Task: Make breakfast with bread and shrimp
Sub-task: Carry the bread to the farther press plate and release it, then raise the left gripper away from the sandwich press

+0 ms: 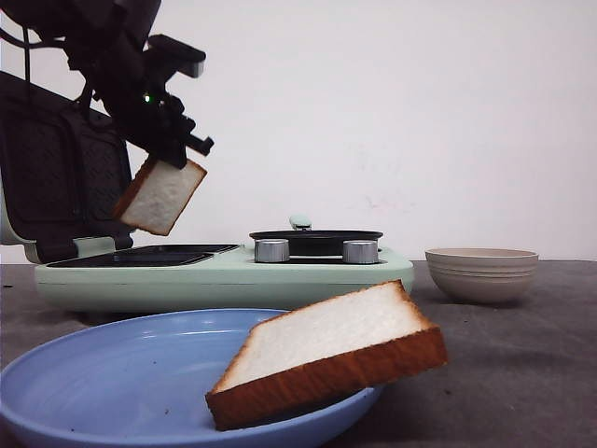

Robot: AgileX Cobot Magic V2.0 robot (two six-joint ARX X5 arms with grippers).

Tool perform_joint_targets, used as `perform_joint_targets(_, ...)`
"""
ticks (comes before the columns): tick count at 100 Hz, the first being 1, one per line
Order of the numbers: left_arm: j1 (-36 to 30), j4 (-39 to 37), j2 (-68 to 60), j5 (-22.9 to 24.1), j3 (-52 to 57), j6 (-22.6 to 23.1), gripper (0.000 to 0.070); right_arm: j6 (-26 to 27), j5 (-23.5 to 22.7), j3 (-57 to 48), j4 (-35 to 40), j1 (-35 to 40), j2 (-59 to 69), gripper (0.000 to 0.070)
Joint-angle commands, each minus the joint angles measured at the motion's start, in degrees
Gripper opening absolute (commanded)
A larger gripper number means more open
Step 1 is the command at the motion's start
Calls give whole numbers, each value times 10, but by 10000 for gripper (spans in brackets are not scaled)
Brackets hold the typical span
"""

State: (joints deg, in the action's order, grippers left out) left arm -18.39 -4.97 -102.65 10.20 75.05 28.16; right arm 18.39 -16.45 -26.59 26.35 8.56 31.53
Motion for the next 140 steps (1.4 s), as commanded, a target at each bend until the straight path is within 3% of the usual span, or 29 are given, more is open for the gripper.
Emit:
perform_joint_targets(1,0,-11,-17,3,14,14,2,-5,0,-5,-5,0,2,0)
perform_joint_targets(32,0,-18,-48,5,14,16,0,-8,0,-5,-5,0,2,0)
perform_joint_targets(63,0,-3,-49,-43,14,-7,4,-8,0,-5,-1,0,2,0)
perform_joint_targets(79,0,-2,-49,-75,14,-25,159,-8,0,-5,-1,0,2,0)
perform_joint_targets(98,0,-3,-49,-94,14,-48,171,-8,0,-5,0,0,2,0)
perform_joint_targets(107,0,-5,-49,-102,14,-54,284,-8,0,-5,3,0,2,0)
perform_joint_targets(140,0,-21,-49,-143,14,-114,286,-8,0,-5,9,0,2,0)
